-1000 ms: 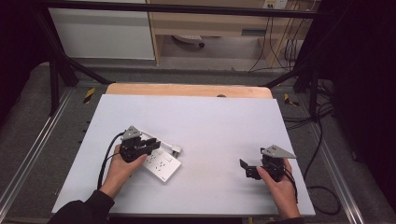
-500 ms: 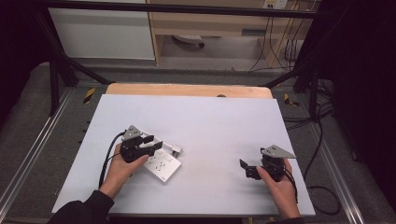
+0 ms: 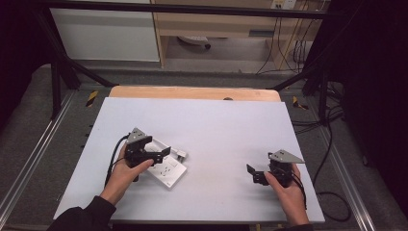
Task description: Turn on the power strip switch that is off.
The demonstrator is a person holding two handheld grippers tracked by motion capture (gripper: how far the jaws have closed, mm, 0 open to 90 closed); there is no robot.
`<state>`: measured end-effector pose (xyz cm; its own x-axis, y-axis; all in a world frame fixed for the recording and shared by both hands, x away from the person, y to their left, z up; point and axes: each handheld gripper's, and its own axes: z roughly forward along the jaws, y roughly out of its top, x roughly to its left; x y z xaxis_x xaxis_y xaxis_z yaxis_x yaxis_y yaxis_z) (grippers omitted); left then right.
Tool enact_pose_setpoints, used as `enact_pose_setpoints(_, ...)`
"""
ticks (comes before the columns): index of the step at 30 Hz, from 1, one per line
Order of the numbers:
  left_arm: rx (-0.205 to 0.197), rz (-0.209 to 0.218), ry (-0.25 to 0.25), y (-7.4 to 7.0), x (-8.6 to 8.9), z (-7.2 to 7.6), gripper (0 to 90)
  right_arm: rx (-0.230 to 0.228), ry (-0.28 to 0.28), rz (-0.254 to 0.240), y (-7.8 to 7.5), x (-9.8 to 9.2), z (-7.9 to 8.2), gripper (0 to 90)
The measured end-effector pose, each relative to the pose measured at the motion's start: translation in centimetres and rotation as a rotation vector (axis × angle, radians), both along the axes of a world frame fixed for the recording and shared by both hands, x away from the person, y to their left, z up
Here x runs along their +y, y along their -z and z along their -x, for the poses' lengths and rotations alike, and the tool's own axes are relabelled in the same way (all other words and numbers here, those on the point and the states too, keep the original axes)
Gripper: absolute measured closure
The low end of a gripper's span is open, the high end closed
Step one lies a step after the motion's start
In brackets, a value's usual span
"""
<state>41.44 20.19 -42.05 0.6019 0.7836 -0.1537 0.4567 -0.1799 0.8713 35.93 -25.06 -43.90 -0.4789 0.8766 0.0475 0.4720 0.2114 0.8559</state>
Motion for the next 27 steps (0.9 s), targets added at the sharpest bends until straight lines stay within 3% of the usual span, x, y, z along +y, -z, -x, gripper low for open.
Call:
enact_pose_setpoints(8,-0.043,0.008,-0.001,-0.8,0.2,0.2,7.6,0.006,0.001,-0.004,0.0,0.0,0.0,2.8)
enact_pose_setpoints(12,-0.059,0.015,-0.025,-1.3,0.5,0.3,6.5,0.006,0.002,-0.003,0.0,0.0,0.0,2.8)
enact_pose_setpoints(27,-0.067,0.028,-0.063,-2.8,2.3,1.0,5.8,0.004,0.004,-0.003,0.0,-0.1,-0.1,2.8)
